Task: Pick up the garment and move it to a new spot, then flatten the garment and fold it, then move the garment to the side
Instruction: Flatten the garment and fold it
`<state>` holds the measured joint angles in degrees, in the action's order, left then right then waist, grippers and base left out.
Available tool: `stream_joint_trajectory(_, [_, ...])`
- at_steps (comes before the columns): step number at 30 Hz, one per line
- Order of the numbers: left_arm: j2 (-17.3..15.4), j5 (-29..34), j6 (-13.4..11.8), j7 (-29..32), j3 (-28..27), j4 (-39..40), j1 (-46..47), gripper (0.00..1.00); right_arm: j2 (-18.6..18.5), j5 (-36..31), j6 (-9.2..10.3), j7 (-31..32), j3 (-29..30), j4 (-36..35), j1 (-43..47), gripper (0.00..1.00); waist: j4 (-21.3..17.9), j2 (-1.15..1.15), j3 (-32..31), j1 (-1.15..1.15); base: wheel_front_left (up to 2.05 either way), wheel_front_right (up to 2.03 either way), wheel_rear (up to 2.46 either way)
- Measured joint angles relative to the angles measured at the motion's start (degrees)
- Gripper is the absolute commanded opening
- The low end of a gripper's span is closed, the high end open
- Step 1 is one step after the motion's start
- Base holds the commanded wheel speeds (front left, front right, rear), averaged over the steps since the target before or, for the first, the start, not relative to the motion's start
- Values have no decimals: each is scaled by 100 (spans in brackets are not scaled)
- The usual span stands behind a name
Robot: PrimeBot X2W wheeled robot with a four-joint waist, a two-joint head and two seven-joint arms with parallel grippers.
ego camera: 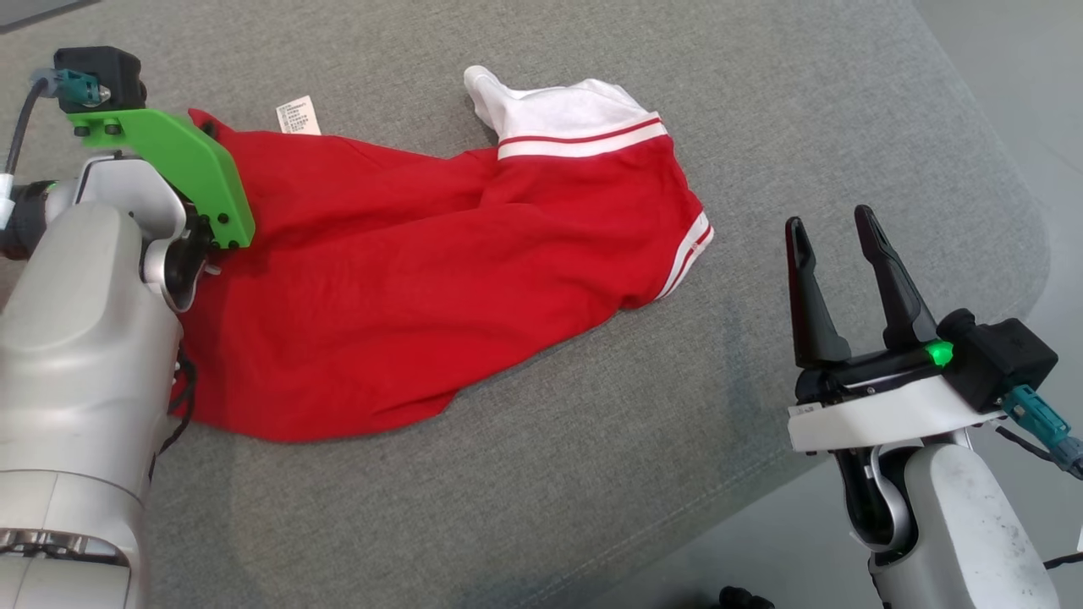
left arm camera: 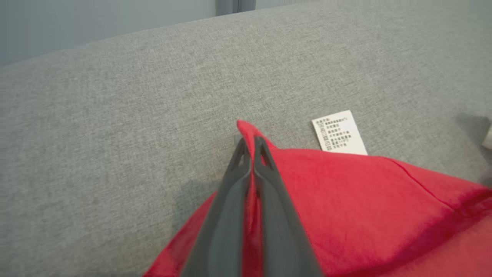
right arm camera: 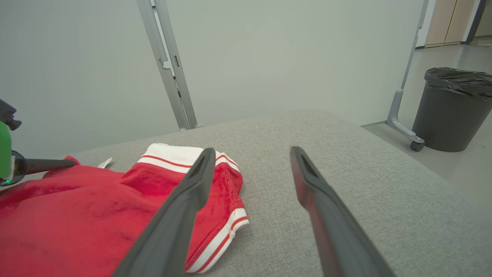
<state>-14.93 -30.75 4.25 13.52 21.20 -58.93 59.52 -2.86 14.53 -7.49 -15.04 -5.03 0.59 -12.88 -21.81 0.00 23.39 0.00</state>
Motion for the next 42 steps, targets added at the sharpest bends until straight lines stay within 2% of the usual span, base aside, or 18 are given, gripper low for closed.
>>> stream_joint_trajectory(6, [190, -62, 147, -397, 66, -32, 5, 0, 0, -68, 0, -1, -4, 70, 0, 100, 165, 0, -161, 0, 0, 0, 0])
stream_joint_trajectory(10, [308, -142, 238, -887, 104, 155, -58, 0, 5, -159, 0, -1, -8, 141, 19, 100, 355, 0, -379, 0, 0, 0, 0])
stream_joint_trajectory(15, [423, -258, 287, -1313, 191, 505, -577, 0, 5, -248, 0, -1, 32, 241, 145, 100, 589, 0, -654, 0, 0, 0, 0])
stream_joint_trajectory(20, [249, -291, 304, -1629, 290, 1096, -1262, 0, -20, -311, 0, -1, 53, 325, 291, 100, 826, 0, -1001, 0, 0, 0, 0])
stream_joint_trajectory(24, [29, -448, 299, -1709, 272, 1929, -2001, 0, -54, -311, 0, -1, 90, 359, 444, 100, 1017, 0, -1286, 0, 0, 0, 0])
stream_joint_trajectory(28, [-174, -558, 143, -1650, 204, 3118, -2800, 0, -76, -310, 0, -1, 114, 374, 572, 100, 1256, 0, -1497, 0, 0, 0, 0])
stream_joint_trajectory(35, [-430, -704, -436, -1336, 163, 5047, -4250, 0, -145, -307, 0, -1, 148, 367, 681, 100, 1616, 0, -1747, 0, 0, 0, 0])
stream_joint_trajectory(39, [-487, -791, -637, -1167, 226, 5628, -4820, 0, -196, -304, 0, -1, 211, 358, 737, 100, 1755, 0, -1826, 0, 0, 0, 0])
stream_joint_trajectory(42, [-519, -802, -730, -1104, 298, 5770, -5111, 0, -230, -302, 0, -1, 245, 356, 790, 100, 1832, 0, -1867, 0, 0, 0, 0])
